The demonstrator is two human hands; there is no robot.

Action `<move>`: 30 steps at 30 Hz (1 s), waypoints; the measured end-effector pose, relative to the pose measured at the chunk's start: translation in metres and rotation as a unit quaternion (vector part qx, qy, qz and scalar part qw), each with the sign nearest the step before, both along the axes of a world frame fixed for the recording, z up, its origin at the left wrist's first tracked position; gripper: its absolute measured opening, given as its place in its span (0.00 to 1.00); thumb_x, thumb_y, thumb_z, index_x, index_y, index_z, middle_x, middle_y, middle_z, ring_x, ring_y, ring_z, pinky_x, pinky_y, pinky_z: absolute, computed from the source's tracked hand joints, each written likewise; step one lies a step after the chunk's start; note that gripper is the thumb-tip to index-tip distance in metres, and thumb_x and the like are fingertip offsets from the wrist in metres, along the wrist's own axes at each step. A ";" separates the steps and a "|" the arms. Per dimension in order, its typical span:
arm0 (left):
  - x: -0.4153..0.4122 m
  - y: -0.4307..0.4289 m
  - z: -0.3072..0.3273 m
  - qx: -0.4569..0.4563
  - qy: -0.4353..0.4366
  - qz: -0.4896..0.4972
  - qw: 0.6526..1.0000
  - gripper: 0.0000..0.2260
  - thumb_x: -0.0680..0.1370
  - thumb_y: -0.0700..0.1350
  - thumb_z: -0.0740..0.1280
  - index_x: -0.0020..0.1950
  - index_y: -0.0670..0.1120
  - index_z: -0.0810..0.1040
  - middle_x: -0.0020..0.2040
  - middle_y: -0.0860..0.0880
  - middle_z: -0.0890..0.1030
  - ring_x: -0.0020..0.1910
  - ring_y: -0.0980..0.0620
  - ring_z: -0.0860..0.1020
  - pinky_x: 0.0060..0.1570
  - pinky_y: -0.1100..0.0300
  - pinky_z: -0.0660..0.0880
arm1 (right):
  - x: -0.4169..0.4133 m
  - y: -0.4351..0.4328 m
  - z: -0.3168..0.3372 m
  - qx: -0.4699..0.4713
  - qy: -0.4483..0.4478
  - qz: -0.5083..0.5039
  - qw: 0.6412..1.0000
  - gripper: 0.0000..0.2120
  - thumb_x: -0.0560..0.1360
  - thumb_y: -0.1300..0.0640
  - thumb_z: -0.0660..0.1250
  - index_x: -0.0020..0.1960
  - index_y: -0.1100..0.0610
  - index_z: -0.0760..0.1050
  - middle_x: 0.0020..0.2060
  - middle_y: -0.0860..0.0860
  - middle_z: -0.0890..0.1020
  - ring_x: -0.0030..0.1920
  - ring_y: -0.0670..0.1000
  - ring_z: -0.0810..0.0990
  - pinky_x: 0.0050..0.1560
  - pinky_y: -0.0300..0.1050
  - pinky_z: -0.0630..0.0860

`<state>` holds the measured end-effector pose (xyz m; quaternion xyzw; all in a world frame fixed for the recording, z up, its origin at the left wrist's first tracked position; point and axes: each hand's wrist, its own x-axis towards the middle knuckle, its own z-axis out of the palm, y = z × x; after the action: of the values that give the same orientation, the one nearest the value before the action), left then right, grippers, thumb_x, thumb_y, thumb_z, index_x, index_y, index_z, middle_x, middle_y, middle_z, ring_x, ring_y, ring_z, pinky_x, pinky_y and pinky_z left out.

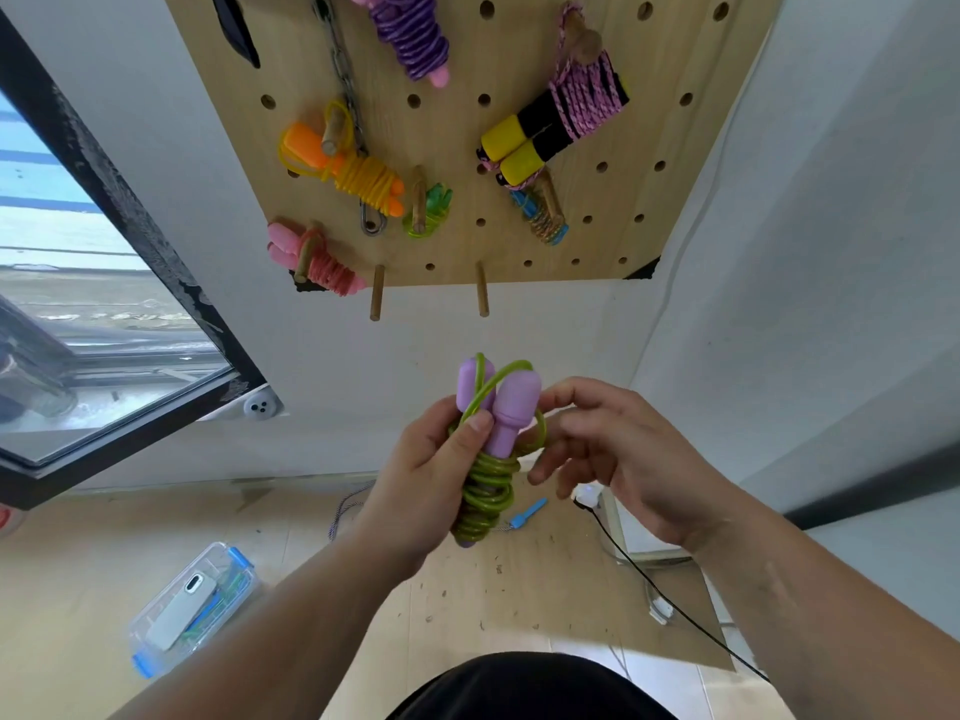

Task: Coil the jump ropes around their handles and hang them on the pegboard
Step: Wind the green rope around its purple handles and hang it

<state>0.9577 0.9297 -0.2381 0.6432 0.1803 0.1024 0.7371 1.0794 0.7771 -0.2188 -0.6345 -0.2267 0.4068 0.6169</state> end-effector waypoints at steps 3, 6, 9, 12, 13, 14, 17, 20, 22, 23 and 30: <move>-0.003 0.006 -0.003 0.006 0.006 -0.019 1.000 0.12 0.80 0.51 0.62 0.55 0.45 0.80 0.37 0.54 0.83 0.35 0.54 0.78 0.35 0.59 0.76 | 0.000 0.003 -0.004 -0.042 0.022 -0.010 0.999 0.17 0.83 0.52 0.61 0.55 0.64 0.80 0.47 0.60 0.85 0.41 0.57 0.82 0.41 0.50 0.77; -0.006 0.009 -0.008 0.014 0.006 -0.022 1.000 0.15 0.81 0.57 0.63 0.56 0.47 0.81 0.40 0.52 0.83 0.38 0.54 0.79 0.38 0.60 0.77 | -0.006 0.007 -0.006 -0.056 -0.018 0.006 0.998 0.14 0.84 0.56 0.60 0.49 0.62 0.82 0.42 0.54 0.85 0.42 0.53 0.81 0.43 0.47 0.77; -0.008 0.007 -0.008 -0.020 0.032 0.001 0.999 0.22 0.77 0.66 0.56 0.49 0.53 0.83 0.37 0.49 0.82 0.37 0.50 0.80 0.37 0.57 0.79 | -0.011 0.011 -0.004 -0.065 -0.067 -0.001 0.996 0.13 0.83 0.58 0.61 0.46 0.60 0.82 0.41 0.50 0.83 0.44 0.50 0.81 0.44 0.46 0.77; -0.007 0.005 -0.009 -0.052 0.028 -0.011 0.998 0.20 0.74 0.65 0.57 0.49 0.59 0.85 0.43 0.45 0.83 0.44 0.44 0.81 0.47 0.51 0.80 | -0.015 0.016 -0.003 -0.059 -0.099 -0.033 0.993 0.13 0.81 0.58 0.61 0.43 0.58 0.82 0.43 0.50 0.81 0.45 0.48 0.80 0.49 0.47 0.78; -0.006 0.005 -0.009 -0.051 0.020 -0.021 0.998 0.19 0.76 0.64 0.58 0.53 0.59 0.84 0.47 0.44 0.84 0.47 0.44 0.81 0.52 0.50 0.80 | -0.015 0.017 -0.002 -0.048 -0.066 -0.049 0.995 0.13 0.80 0.58 0.60 0.42 0.58 0.81 0.42 0.51 0.81 0.45 0.48 0.79 0.49 0.48 0.77; -0.006 0.005 -0.010 -0.045 0.016 -0.032 0.998 0.19 0.78 0.63 0.59 0.57 0.57 0.83 0.51 0.44 0.84 0.50 0.45 0.82 0.55 0.50 0.80 | -0.015 0.019 -0.001 -0.035 -0.018 -0.065 0.997 0.14 0.81 0.58 0.60 0.41 0.57 0.80 0.41 0.52 0.80 0.44 0.49 0.79 0.49 0.49 0.76; -0.006 0.009 -0.015 -0.006 0.024 -0.064 0.998 0.18 0.80 0.59 0.63 0.61 0.48 0.80 0.49 0.42 0.83 0.45 0.47 0.81 0.48 0.49 0.80 | -0.009 0.020 0.002 -0.023 0.087 -0.098 0.991 0.16 0.81 0.57 0.61 0.36 0.53 0.78 0.37 0.53 0.78 0.42 0.52 0.77 0.49 0.53 0.74; -0.006 0.012 -0.018 0.028 0.019 -0.083 0.996 0.17 0.78 0.54 0.66 0.57 0.42 0.79 0.42 0.45 0.80 0.40 0.48 0.78 0.41 0.49 0.77 | -0.001 0.017 0.005 -0.068 0.056 -0.055 0.995 0.13 0.80 0.58 0.64 0.38 0.55 0.79 0.36 0.53 0.79 0.40 0.51 0.78 0.47 0.51 0.75; -0.005 0.015 -0.019 0.060 0.017 -0.085 0.994 0.14 0.77 0.53 0.69 0.54 0.43 0.79 0.41 0.48 0.79 0.40 0.52 0.78 0.42 0.54 0.77 | 0.004 0.016 0.008 -0.094 0.036 -0.041 0.994 0.12 0.80 0.57 0.65 0.39 0.56 0.80 0.35 0.52 0.80 0.39 0.49 0.78 0.48 0.51 0.75; -0.004 0.016 -0.019 0.072 0.016 -0.087 0.993 0.13 0.76 0.53 0.69 0.52 0.45 0.79 0.40 0.50 0.78 0.40 0.54 0.78 0.41 0.57 0.77 | 0.005 0.017 0.009 -0.101 0.026 -0.040 0.994 0.12 0.80 0.57 0.65 0.40 0.57 0.80 0.35 0.52 0.80 0.39 0.49 0.78 0.49 0.51 0.75; 0.004 0.023 -0.021 0.171 0.022 -0.087 0.981 0.08 0.76 0.52 0.73 0.48 0.50 0.78 0.39 0.46 0.79 0.37 0.51 0.78 0.37 0.52 0.78 | 0.003 0.028 0.016 -0.126 -0.092 -0.067 0.986 0.13 0.80 0.55 0.67 0.44 0.63 0.82 0.34 0.57 0.84 0.36 0.55 0.83 0.51 0.54 0.81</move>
<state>0.9619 0.9530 -0.2591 0.7751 0.1201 0.0530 0.6181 1.0824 0.8046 -0.2023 -0.7552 -0.1863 0.3300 0.5349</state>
